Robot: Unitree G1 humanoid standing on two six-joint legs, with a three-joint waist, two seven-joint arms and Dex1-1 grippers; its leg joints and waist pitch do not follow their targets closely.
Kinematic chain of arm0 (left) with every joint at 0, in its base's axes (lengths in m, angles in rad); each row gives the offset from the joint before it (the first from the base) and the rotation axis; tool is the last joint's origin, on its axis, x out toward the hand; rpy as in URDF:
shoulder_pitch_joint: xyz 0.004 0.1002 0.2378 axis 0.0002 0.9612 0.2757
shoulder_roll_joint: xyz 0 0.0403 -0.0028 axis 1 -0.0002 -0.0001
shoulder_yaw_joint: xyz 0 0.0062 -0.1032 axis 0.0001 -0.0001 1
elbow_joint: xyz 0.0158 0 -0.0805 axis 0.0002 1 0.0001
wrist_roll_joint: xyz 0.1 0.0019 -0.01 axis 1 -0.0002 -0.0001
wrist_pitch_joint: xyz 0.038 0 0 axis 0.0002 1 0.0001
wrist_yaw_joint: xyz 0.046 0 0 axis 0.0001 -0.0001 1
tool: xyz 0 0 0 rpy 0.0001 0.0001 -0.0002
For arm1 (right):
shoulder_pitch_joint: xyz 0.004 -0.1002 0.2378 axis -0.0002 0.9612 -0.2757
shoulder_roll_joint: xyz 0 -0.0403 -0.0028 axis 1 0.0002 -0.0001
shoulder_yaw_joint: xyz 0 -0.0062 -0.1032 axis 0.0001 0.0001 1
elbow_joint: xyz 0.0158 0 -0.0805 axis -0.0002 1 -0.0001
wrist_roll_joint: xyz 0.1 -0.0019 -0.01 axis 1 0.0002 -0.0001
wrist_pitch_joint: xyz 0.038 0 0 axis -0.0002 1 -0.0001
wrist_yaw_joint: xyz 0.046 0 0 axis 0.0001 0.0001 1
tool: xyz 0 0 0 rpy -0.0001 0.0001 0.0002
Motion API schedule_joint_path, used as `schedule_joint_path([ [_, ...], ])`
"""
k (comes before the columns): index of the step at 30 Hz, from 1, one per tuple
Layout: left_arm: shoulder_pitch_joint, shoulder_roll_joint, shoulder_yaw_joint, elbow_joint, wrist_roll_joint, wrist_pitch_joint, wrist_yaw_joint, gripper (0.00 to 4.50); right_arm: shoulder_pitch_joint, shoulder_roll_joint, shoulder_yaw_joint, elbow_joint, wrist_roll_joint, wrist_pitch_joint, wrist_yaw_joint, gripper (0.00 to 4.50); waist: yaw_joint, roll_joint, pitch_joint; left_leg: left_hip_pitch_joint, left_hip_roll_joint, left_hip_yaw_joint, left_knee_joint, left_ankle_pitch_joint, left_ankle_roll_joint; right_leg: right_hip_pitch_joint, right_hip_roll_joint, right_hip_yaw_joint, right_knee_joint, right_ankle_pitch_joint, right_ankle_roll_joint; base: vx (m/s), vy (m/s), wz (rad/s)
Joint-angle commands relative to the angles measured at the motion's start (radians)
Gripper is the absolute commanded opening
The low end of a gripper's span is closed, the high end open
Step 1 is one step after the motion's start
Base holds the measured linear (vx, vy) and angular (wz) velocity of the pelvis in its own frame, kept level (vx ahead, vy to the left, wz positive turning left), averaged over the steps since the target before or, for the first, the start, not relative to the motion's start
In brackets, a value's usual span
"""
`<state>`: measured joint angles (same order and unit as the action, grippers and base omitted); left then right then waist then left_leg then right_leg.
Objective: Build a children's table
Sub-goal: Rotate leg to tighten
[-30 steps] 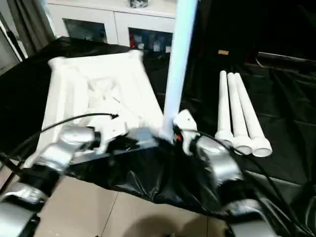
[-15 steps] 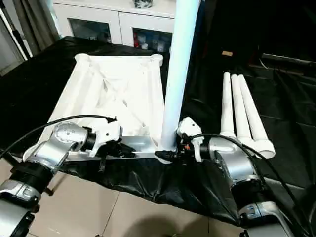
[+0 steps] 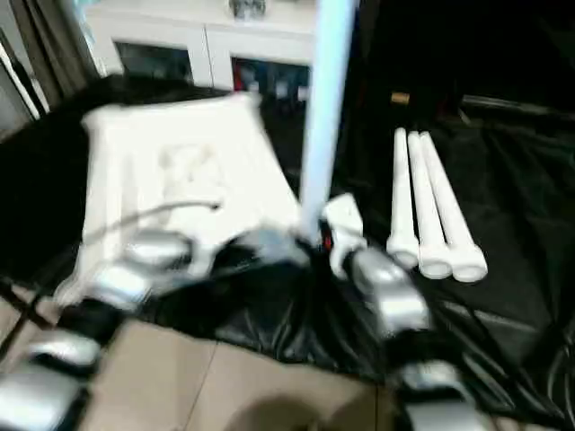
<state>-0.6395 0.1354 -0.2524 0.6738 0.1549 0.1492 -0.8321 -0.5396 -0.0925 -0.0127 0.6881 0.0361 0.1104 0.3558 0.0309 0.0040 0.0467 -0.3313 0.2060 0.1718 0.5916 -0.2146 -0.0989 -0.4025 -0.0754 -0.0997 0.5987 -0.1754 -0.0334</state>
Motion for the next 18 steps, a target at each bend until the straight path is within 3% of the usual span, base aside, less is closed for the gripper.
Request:
schedule_joint_path([
  [1, -0.018, -0.084, -0.061, -0.026, -0.009, -0.02, 0.009, 0.0, -0.006, 0.097, 0.099, 0.021, -0.016, 0.008, 0.028, 2.71, -0.001, -0.006, -0.056, -0.01, 0.015, -0.002, -0.069, -0.169, 0.055, 0.05, -0.065, 0.052, -0.096, -0.382, -0.137, 0.0, 0.0, 0.0],
  [2, -0.017, -0.081, -0.067, -0.027, -0.004, -0.03, 0.002, 0.0, -0.007, 0.096, 0.101, 0.02, -0.017, -0.004, 0.034, 2.71, 0.0, -0.005, -0.057, -0.011, 0.015, -0.002, -0.068, -0.162, 0.063, 0.052, -0.066, 0.053, -0.093, -0.363, -0.139, 0.0, 0.0, 0.0],
  [3, -0.015, -0.073, -0.071, -0.028, 0.0, -0.035, -0.006, 0.0, -0.007, 0.093, 0.097, 0.018, -0.016, -0.011, 0.04, 3.26, 0.0, -0.004, -0.058, -0.014, 0.016, -0.002, -0.068, -0.151, 0.069, 0.054, -0.066, 0.054, -0.09, -0.335, -0.145, 0.0, 0.0, 0.0],
  [6, -0.011, -0.035, -0.076, -0.031, 0.014, -0.059, -0.024, 0.0, 0.002, 0.074, 0.074, 0.004, 0.006, -0.012, 0.089, 3.4, -0.001, -0.004, -0.058, -0.015, 0.018, -0.002, -0.069, -0.15, 0.078, 0.055, -0.066, 0.054, -0.085, -0.301, -0.161, 0.0, 0.0, 0.0],
  [9, 0.002, 0.032, -0.067, -0.051, 0.002, -0.082, -0.096, 0.0, 0.021, 0.012, 0.072, -0.039, 0.026, -0.036, 0.202, 3.82, -0.001, -0.003, -0.06, -0.019, 0.019, -0.004, -0.068, -0.148, 0.085, 0.06, -0.068, 0.055, -0.082, -0.278, -0.167, 0.0, 0.0, 0.0],
  [13, 0.013, 0.069, -0.069, -0.068, -0.01, -0.106, -0.155, 0.0, 0.024, -0.033, 0.088, -0.046, 0.029, -0.05, 0.272, 3.82, 0.0, 0.0, -0.063, -0.016, 0.024, -0.002, -0.066, -0.12, 0.098, 0.059, -0.069, 0.057, -0.071, -0.196, -0.21, 0.0, 0.0, 0.0],
  [17, 0.019, 0.109, -0.068, -0.073, -0.028, -0.136, -0.227, 0.0, 0.034, -0.085, 0.107, -0.064, 0.038, -0.056, 0.368, 3.82, 0.003, 0.002, -0.063, -0.014, 0.025, -0.001, -0.065, -0.109, 0.103, 0.059, -0.068, 0.058, -0.066, -0.156, -0.229, 0.0, 0.0, 0.0],
  [18, 0.016, 0.138, -0.067, -0.063, -0.036, -0.163, -0.275, 0.0, 0.05, -0.128, 0.13, -0.101, 0.054, -0.049, 0.471, 3.82, 0.006, 0.001, -0.064, -0.016, 0.024, -0.001, -0.065, -0.105, 0.11, 0.065, -0.066, 0.057, -0.064, -0.14, -0.229, 0.0, 0.0, 0.0],
])
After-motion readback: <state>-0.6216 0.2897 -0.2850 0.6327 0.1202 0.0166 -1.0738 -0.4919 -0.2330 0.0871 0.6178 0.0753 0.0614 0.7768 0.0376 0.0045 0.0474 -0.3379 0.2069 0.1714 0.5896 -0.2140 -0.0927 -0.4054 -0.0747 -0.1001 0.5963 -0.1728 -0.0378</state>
